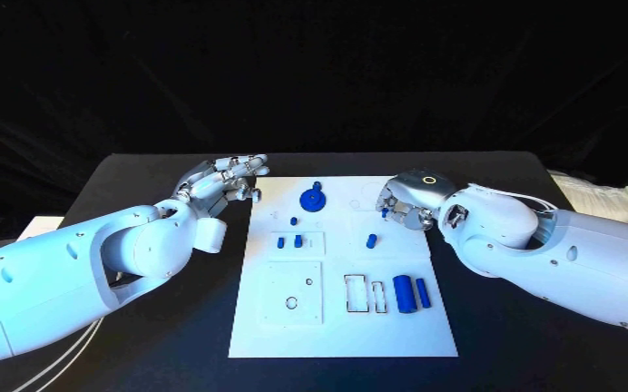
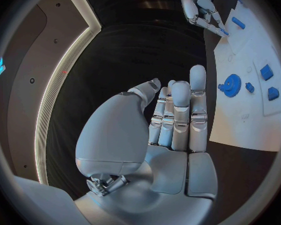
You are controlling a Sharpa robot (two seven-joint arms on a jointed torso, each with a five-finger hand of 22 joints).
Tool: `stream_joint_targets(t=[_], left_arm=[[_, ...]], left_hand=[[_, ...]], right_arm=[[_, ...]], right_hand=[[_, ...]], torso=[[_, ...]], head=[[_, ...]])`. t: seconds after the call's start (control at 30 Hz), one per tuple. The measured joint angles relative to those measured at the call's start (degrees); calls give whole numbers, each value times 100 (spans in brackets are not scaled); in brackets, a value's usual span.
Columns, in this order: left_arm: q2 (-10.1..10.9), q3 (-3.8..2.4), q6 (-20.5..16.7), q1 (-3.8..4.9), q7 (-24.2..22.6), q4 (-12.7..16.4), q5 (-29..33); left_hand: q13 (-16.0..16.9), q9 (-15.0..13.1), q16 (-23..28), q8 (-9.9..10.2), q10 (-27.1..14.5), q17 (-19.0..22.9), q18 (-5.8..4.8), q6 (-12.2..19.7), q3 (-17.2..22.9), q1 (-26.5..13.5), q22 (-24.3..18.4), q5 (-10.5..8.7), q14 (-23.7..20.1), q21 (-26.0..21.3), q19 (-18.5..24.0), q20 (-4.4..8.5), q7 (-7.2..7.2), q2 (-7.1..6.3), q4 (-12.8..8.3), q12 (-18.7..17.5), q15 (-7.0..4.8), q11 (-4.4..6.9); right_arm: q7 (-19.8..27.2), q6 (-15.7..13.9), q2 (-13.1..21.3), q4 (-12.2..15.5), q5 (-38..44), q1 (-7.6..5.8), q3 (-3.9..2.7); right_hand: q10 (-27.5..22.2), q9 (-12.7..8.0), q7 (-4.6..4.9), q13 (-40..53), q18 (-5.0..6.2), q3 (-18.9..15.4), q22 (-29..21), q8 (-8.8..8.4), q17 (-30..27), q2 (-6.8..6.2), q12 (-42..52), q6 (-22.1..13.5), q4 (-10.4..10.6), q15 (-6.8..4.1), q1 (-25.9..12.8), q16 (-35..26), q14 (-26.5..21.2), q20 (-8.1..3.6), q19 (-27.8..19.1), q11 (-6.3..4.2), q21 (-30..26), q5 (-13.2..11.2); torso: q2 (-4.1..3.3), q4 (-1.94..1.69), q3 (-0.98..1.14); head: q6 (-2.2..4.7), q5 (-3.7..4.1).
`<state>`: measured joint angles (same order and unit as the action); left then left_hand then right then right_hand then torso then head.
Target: Assemble the parts on the task board
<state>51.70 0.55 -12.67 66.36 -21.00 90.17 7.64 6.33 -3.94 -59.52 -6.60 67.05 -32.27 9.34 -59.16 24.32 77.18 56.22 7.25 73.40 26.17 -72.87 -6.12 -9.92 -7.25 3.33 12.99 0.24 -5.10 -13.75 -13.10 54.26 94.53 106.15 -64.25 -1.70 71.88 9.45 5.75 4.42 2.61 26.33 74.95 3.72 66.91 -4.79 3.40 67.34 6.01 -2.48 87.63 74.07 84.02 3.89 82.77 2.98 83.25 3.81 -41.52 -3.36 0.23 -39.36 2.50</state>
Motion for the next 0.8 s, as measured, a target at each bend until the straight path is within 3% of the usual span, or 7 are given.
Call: stream_joint_targets(t=[0.37, 0.63, 0.8], left_arm=[[18, 3, 0, 0, 13, 1, 2], [10, 4, 1, -1, 19, 5, 3], [1, 5, 1, -1, 24, 12, 3]], left_hand=[[-1, 0, 0, 0, 0, 6, -1, 0, 0, 24, 0, 0, 0, 0, 0, 0, 0, 24, 0, 0, 0, 0], [-1, 5, 0, 0, 0, 6, -1, 21, -16, 24, -7, 0, 0, 0, 0, 0, 21, 24, -16, 0, 0, 0], [-1, 5, 0, 0, 0, 6, -1, 21, -16, 24, -6, 0, 0, 0, 0, 0, 21, 24, -16, 0, 1, 0]], right_arm=[[-1, -124, 148, 555, -155, -20, -38], [22, -172, -150, 941, -279, 12, -43], [53, -176, -367, 1072, -307, 157, -42]], right_hand=[[42, 4, 19, 0, 0, 20, -1, -22, 5, -47, 0, 19, -17, 0, -66, 21, 0, 0, 0, 0, -2, -9], [43, 1, 18, -4, 0, 51, -1, -16, 4, -33, 0, 19, -48, 0, -81, 21, 0, 0, 0, -1, -2, -20], [55, 2, 18, -10, 0, 66, -2, 0, 4, -41, 0, 19, -63, 1, -89, 20, 0, 0, 0, -8, -2, -29]], torso=[[0, 1, -3], [-1, -13, -9], [1, -14, -13]], head=[[-19, -26], [-54, -95], [-88, -172]])
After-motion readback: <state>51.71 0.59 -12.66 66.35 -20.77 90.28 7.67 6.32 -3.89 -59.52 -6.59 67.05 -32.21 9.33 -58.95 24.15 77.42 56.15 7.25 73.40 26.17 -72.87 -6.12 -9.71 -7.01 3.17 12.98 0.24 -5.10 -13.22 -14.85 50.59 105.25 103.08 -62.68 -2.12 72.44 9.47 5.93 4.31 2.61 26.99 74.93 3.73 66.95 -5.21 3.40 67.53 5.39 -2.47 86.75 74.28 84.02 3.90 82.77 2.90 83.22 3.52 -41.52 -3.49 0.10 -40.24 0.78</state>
